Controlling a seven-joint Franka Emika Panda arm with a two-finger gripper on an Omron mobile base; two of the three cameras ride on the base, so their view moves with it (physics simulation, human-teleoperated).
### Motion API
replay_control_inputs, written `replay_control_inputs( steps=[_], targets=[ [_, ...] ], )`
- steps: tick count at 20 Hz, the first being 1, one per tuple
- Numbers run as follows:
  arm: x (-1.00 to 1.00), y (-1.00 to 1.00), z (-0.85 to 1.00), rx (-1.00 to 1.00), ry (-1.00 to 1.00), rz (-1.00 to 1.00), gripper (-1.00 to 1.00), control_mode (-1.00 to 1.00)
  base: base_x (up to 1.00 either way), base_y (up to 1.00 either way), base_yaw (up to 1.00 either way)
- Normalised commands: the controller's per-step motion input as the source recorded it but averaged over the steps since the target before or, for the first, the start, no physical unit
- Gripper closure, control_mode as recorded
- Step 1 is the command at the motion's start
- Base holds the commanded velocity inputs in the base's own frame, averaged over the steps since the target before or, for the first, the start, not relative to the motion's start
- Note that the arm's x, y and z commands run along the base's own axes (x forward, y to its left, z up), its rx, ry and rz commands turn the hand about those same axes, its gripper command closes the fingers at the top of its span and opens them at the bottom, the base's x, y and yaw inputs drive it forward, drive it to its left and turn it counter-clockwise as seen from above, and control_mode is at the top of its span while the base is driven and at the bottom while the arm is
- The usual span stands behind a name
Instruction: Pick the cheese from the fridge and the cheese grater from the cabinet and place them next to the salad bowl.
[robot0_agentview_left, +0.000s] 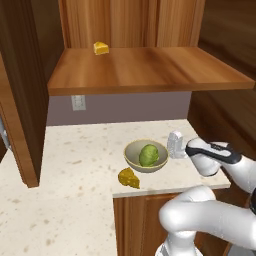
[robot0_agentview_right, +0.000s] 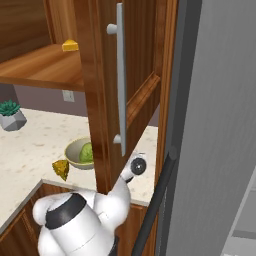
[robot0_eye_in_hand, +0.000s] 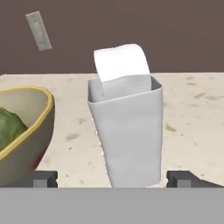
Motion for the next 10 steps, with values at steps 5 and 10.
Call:
replay_control_inputs(
  steps=[5, 10],
  targets=[
    [-0.33, 0.0, 0.38, 0.0, 0.18, -0.11, -1.0, -1.0, 0.0, 0.0, 0.0],
    [-0.3, 0.0, 0.45, 0.0, 0.16, -0.1, -1.0, -1.0, 0.0, 0.0, 0.0]
  ],
)
